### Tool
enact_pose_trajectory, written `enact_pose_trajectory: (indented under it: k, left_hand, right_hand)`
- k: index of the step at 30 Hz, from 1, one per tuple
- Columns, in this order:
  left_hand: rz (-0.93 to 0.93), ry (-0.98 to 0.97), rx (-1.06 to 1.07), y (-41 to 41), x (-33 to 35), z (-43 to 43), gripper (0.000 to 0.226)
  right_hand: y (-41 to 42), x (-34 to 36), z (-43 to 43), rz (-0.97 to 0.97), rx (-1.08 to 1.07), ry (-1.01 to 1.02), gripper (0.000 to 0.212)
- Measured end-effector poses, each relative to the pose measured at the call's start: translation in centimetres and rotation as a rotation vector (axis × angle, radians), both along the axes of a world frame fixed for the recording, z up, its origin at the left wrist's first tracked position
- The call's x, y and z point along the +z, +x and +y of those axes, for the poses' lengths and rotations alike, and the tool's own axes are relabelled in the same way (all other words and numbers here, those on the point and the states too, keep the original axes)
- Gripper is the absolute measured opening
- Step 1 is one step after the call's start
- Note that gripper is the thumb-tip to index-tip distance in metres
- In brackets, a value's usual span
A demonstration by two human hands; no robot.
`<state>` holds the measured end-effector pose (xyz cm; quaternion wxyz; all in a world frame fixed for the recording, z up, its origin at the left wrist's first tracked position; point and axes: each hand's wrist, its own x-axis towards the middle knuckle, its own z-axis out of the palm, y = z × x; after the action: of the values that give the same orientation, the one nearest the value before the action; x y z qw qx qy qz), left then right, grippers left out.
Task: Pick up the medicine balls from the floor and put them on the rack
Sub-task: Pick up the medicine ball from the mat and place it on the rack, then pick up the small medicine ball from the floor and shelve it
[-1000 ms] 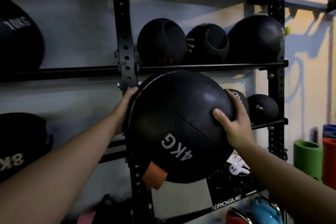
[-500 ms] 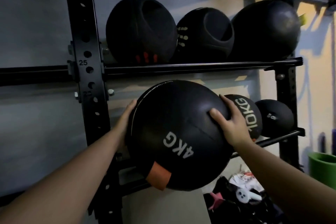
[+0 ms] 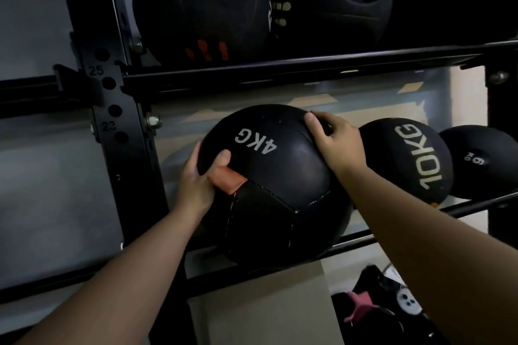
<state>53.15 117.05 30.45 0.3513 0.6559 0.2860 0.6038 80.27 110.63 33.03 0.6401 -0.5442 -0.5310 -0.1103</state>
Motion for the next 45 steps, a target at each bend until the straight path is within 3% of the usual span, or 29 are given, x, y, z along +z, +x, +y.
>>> enact_pose_trajectory:
  k: [5, 8, 10, 13, 17, 21, 27, 30, 36, 45]
  left_hand:
    - [0.08, -0.037, 0.019, -0.8, 0.3, -0.5, 0.111]
    - [0.165, -0.123, 0.075, -1.9, 0.5, -1.8, 0.12]
    - [0.2, -0.157, 0.13, -2.4, -0.3, -3.7, 0.109]
    - [0.176, -0.153, 0.19, -3.1, -3.5, -6.7, 0.072]
    - [0.208, -0.132, 0.205, -3.5, -7.9, -11.8, 0.057]
    - [0.297, -0.189, 0.16, -2.7, -11.2, -17.7, 0.056]
    - [0.377, -0.245, 0.108, -4.4, -14.5, -25.3, 0.067]
    - [0.41, -0.253, 0.135, -6.0, -15.6, -27.8, 0.062]
    - [0.57, -0.232, 0.103, -8.2, -14.3, -32.3, 0.106]
    - [0.603, -0.187, -0.034, -15.7, -17.6, -39.2, 0.11]
  right_hand:
    - [-0.2, -0.7, -2.0, -0.012, 0.019, -0.057, 0.053]
    - [-0.1, -3.1, -4.7, -0.032, 0.038, -0.163, 0.065]
    - [0.1, -5.2, -7.0, -0.031, 0.04, -0.271, 0.081]
    - [0.2, -7.9, -10.9, -0.047, 0.012, -0.365, 0.092]
    - [-0.2, -10.7, -16.6, -0.043, -0.006, -0.397, 0.088]
    - [-1.4, -13.6, -21.4, -0.047, -0.019, -0.468, 0.084]
    - [-3.6, -17.9, -28.9, -0.013, -0.009, -0.553, 0.079]
    - [-4.2, -19.3, -32.6, 0.001, -0.04, -0.596, 0.08]
    - [-6.5, -18.6, -38.6, -0.07, -0.18, -0.652, 0.08]
    - [-17.8, -20.7, -46.6, -0.06, -0.252, -0.77, 0.086]
